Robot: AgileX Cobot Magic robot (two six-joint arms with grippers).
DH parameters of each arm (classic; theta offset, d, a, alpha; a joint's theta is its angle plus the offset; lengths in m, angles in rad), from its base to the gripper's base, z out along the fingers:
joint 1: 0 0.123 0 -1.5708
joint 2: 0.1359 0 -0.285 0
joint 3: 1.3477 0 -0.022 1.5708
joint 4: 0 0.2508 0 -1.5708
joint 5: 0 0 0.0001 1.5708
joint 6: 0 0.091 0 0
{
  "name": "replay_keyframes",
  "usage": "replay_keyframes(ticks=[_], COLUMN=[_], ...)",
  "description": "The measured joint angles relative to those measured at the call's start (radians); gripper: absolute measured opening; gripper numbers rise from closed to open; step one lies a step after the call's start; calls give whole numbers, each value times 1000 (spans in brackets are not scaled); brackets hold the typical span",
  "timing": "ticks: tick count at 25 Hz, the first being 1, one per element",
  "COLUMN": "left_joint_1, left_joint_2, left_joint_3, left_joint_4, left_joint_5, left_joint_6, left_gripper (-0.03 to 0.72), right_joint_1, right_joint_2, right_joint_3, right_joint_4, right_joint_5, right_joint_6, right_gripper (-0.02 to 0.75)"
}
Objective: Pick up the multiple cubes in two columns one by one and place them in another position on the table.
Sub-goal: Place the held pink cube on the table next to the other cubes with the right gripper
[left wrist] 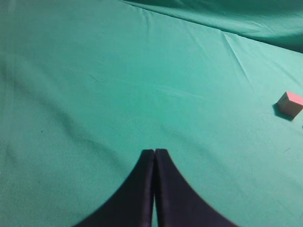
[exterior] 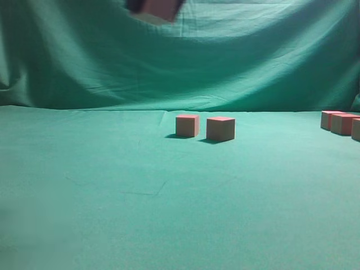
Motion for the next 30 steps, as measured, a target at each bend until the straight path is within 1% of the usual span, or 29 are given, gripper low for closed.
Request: replay_keyframes(ticks=[2, 5, 7, 10, 14, 18, 21, 24, 26, 28, 30], left_joint_1=[0, 0, 0, 0, 0, 0, 0, 0, 0, 0, 0], left_joint_2=[0, 0, 0, 0, 0, 0, 0, 0, 0, 0, 0], left_joint_3=[0, 0, 0, 0, 0, 0, 0, 0, 0, 0, 0], left_joint_4=[0, 0, 0, 0, 0, 0, 0, 0, 0, 0, 0], left_joint_5=[0, 0, 0, 0, 0, 0, 0, 0, 0, 0, 0], left_joint_6=[0, 0, 0, 0, 0, 0, 0, 0, 0, 0, 0], left_gripper=[0, 0, 0, 0, 0, 0, 0, 0, 0, 0, 0], right_joint_1=[15, 33, 43, 51, 51, 51, 46, 20, -7, -29, -44], right_joint_2=[52, 156, 244, 367, 483, 538, 558, 563, 566, 568, 570], right_joint_3=[-99, -273, -406, -585, -732, -755, -756, -757, -757, -759, -759], right_joint_4=[-16, -73, -118, -178, -221, -305, -353, -334, -303, -292, -290], right_joint_5=[10, 68, 122, 142, 144, 148, 148, 148, 148, 148, 148], right_joint_6=[57, 146, 162, 172, 182, 182, 107, -61, -118, -144, -227], right_gripper=[280, 280, 280, 280, 280, 280, 280, 280, 280, 280, 280])
